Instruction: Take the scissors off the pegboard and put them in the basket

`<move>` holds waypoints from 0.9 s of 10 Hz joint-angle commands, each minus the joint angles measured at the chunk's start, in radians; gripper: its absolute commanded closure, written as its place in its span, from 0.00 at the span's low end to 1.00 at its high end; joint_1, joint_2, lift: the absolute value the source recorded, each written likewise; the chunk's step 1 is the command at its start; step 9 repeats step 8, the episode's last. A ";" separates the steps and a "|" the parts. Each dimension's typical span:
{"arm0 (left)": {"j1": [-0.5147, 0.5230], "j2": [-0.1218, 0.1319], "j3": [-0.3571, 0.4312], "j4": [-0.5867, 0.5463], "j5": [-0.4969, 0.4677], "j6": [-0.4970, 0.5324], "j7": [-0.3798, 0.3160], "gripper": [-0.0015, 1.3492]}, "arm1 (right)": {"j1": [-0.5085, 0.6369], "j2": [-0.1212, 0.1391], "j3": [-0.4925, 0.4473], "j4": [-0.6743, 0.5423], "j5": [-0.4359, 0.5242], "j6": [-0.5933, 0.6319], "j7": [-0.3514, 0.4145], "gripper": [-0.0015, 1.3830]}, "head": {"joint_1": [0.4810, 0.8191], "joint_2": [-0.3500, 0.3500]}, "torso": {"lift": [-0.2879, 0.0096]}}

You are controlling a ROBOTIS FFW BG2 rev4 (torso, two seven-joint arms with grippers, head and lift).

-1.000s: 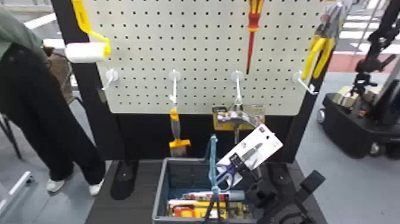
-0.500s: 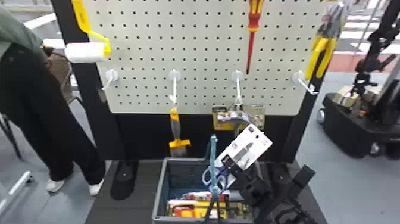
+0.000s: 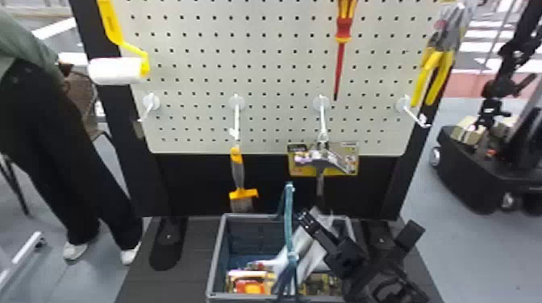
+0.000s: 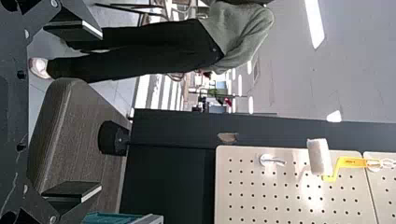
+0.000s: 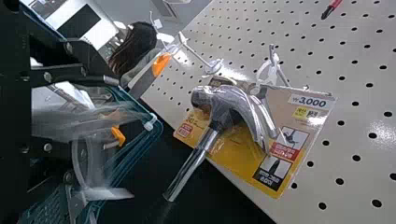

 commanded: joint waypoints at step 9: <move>-0.001 0.000 -0.001 0.001 -0.002 -0.003 0.000 0.12 | -0.003 0.000 0.000 0.000 0.002 -0.016 0.003 0.09 | 0.20 0.50 | 0.63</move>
